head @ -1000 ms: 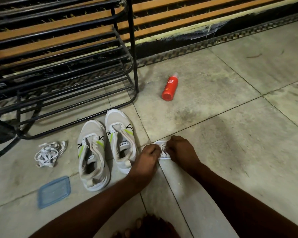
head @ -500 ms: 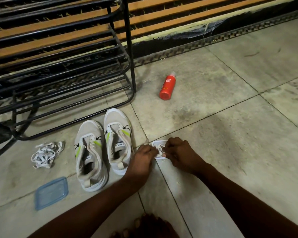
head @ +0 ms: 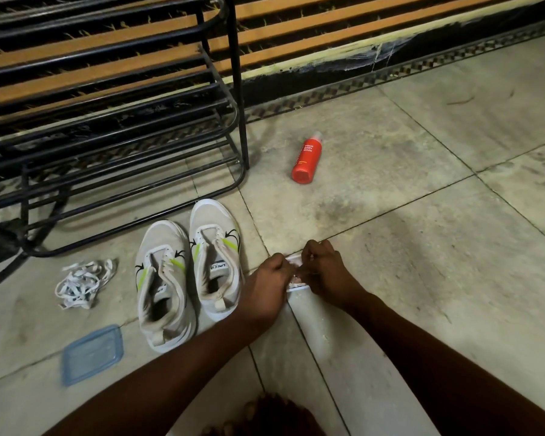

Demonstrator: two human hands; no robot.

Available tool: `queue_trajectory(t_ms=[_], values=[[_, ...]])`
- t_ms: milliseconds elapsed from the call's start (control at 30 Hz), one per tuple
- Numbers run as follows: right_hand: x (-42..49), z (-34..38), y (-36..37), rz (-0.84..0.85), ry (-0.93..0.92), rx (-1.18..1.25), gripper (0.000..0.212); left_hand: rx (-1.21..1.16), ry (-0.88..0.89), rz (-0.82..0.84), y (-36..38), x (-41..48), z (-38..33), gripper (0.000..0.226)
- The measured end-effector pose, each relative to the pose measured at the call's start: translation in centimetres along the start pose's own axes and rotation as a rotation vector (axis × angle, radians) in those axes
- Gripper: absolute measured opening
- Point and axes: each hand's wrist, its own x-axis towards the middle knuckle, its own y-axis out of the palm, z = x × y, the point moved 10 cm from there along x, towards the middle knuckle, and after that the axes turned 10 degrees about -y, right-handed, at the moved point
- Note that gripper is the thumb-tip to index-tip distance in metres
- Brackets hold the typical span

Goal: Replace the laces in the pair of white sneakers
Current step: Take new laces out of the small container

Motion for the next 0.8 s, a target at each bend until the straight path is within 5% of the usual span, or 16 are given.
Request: queue_trajectory(t_ms=[167, 267, 400, 533, 800], values=[[-1.0, 0.1, -2.7, -0.207, -0.005, 0.183, 0.012, 0.266, 0.013, 0.083, 2.2, 0.8, 0.2, 0.026], [-2.6, -0.3, -3.6, -0.297, 0.034, 0.192, 0.010, 0.075, -0.129, 0.073, 2.1, 1.1, 1.1, 0.005], [-3.9, 0.4, -2.9, -0.234, 0.000, 0.102, 0.011, -0.051, -0.175, 0.057, 2.0, 1.3, 0.8, 0.009], [-3.0, 0.4, -2.2, -0.159, 0.022, 0.050, 0.020, 0.189, 0.031, 0.069, 2.7, 0.5, -0.1, 0.021], [-0.4, 0.3, -1.3, 0.015, 0.071, -0.159, 0.009, 0.342, 0.013, 0.083, 1.7, 0.5, -0.7, 0.020]])
